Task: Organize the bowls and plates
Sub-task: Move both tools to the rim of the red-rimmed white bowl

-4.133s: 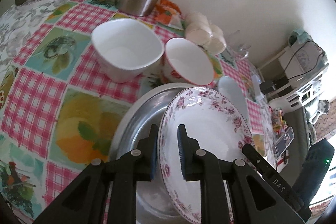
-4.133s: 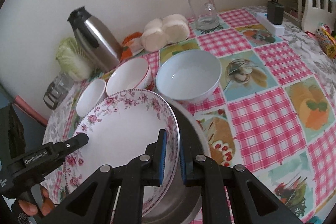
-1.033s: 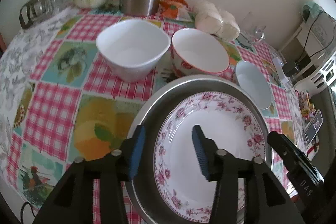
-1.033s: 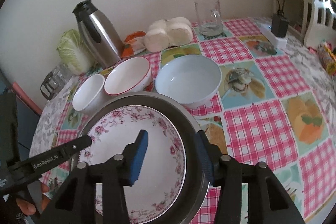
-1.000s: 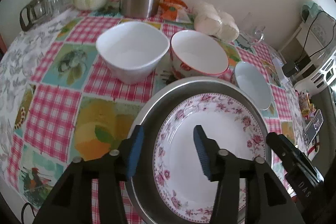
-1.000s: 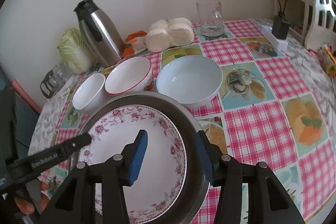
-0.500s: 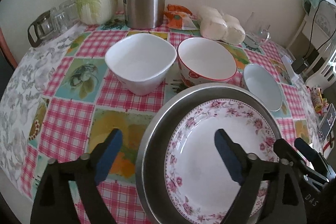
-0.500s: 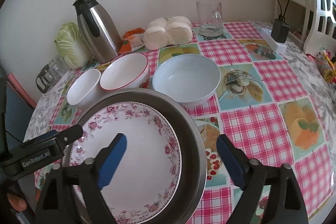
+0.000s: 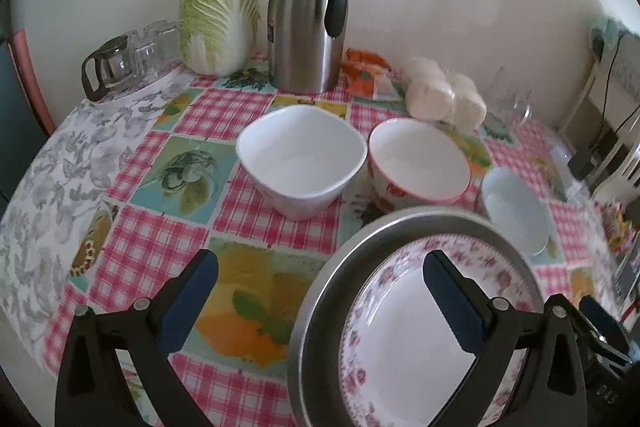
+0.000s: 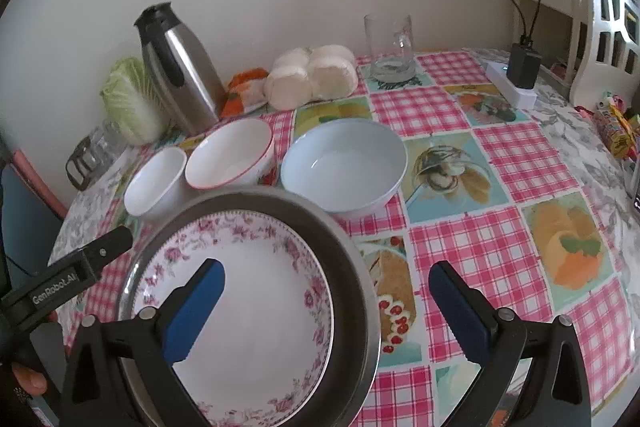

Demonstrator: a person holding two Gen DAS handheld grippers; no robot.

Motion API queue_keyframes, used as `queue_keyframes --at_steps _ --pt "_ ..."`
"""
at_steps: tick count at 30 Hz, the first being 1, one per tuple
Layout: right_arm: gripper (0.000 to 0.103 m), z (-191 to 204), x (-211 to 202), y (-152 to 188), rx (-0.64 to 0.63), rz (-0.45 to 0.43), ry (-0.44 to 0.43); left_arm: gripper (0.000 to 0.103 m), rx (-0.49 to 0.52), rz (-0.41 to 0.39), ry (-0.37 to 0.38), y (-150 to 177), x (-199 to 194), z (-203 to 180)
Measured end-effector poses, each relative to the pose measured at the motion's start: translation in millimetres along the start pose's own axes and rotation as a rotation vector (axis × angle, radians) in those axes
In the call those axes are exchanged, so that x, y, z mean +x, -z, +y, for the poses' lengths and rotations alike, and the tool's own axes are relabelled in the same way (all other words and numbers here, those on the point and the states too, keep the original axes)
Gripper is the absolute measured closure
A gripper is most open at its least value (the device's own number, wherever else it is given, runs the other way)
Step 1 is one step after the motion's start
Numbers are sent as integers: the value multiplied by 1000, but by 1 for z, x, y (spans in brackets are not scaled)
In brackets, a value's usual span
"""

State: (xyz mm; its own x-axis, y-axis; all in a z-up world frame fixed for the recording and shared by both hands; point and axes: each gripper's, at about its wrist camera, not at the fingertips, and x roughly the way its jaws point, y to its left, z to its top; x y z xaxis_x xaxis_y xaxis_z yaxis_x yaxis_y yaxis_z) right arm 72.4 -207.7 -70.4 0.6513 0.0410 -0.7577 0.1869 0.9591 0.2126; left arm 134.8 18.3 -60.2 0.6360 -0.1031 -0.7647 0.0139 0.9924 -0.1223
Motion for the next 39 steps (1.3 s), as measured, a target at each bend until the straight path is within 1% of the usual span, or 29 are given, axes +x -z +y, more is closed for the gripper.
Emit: queue_keyframes --at_steps 4,8,14,17,21,26,28,29,32,34,35,38,39 --pt "0 -7 -5 -8 40 -19 9 1 -26 -39 20 -7 -3 1" --pt "0 -10 -6 -22 59 -22 13 1 -62 -50 97 -21 -3 1" --pt "0 -8 -4 -54 71 -35 7 1 -91 -82 168 -51 -3 -2" --pt "0 -7 2 -70 80 -39 9 1 -77 -108 199 -67 -4 -5" --pt "0 -6 10 -88 93 -43 20 1 -48 -126 163 -88 -3 -15" --pt "0 -2 24 -108 105 -45 22 1 -49 -145 180 -107 0 -21" --pt "0 1 29 -114 99 -45 19 1 -53 -168 187 -111 1 -20" --pt "0 2 32 -118 102 -44 12 1 -57 -174 176 -114 2 -20" --pt "0 0 40 -127 122 -39 -18 1 -90 -158 140 -118 10 -16" --pt "0 -2 46 -133 133 -37 -26 1 -127 -139 141 -120 17 -11" --pt "0 -2 48 -135 131 -39 -21 1 -139 -126 151 -120 23 -9" --pt "0 -2 58 -142 122 -36 0 1 -144 -88 127 -121 36 -9" --pt "0 -3 61 -143 124 -34 0 1 -150 -74 138 -122 41 -10"
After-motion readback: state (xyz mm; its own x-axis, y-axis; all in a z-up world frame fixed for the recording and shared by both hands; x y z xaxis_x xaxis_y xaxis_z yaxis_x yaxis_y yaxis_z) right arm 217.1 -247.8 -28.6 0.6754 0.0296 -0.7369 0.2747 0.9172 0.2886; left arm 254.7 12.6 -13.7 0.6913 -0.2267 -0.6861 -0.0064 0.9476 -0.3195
